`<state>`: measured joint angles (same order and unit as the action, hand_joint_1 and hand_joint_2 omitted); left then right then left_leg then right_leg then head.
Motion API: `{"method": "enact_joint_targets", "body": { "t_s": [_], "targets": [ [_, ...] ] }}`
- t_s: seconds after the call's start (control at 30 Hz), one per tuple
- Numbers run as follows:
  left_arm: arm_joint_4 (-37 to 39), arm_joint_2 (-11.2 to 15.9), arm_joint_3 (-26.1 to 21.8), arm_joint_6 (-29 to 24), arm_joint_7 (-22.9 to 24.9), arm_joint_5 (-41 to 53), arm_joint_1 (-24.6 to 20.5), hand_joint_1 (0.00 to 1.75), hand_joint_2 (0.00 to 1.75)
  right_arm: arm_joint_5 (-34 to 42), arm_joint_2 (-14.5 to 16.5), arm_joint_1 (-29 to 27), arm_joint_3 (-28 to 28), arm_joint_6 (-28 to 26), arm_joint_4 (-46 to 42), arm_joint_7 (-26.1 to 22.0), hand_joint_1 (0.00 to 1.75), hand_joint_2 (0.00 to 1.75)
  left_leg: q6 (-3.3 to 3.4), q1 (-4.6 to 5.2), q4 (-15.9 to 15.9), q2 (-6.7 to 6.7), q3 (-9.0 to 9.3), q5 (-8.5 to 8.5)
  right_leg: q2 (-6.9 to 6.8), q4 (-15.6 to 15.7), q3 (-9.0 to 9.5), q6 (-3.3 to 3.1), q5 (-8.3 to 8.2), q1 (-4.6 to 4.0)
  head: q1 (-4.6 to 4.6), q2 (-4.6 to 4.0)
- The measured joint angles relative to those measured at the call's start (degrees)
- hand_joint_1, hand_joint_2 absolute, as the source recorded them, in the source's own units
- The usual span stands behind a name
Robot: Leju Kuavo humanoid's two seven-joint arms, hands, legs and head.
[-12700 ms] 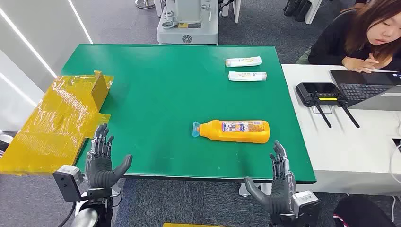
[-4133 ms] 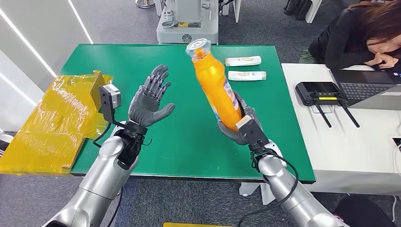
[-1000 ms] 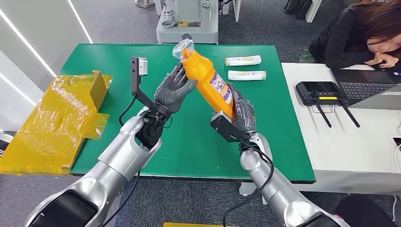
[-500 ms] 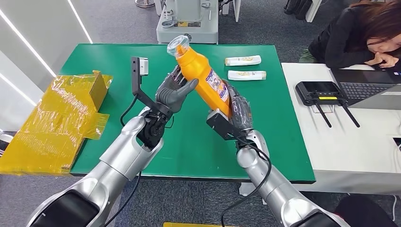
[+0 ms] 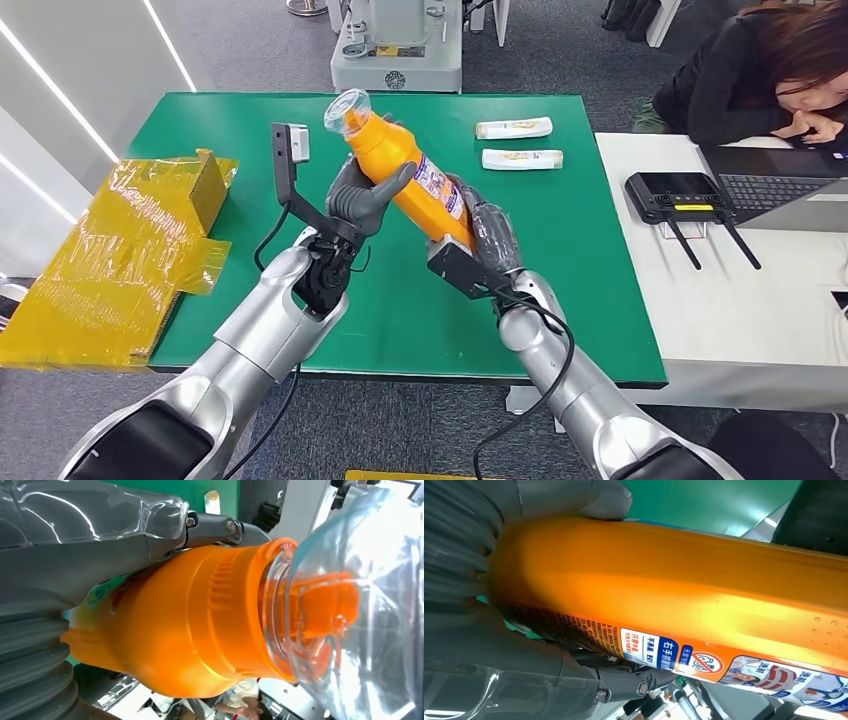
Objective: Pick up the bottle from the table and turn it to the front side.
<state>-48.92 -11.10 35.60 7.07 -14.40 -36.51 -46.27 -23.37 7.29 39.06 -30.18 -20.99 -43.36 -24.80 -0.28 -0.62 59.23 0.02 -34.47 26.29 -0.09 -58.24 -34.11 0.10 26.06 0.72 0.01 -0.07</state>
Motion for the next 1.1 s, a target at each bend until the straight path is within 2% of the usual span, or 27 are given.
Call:
{"method": "enact_joint_targets", "body": {
  "t_s": [0.8, 1.1],
  "targets": [
    [0.00, 0.03, -0.02, -1.24, -0.62, 1.26, 0.13, 0.00, 1.75, -1.72, 0.15, 0.00, -0.08, -1.15, 0.00, 0.88, 1.75, 1.75, 0.00, 0.00, 0.00, 0.00, 0.00, 0.00, 0.00, -0.02, -0.02, 0.00, 0.00, 0.00, -0.01, 0.00],
    [0.00, -0.46, -0.31, -3.96, -0.68, -0.76, 0.12, 0.01, 1.75, -2.44, 0.14, -0.21, -0.14, -2.62, 0.00, 0.98, 1.75, 1.75, 0.00, 0.00, 0.00, 0.00, 0.00, 0.00, 0.00, -0.02, -0.02, 0.00, 0.00, 0.00, 0.00, 0.00]
  ]
}}
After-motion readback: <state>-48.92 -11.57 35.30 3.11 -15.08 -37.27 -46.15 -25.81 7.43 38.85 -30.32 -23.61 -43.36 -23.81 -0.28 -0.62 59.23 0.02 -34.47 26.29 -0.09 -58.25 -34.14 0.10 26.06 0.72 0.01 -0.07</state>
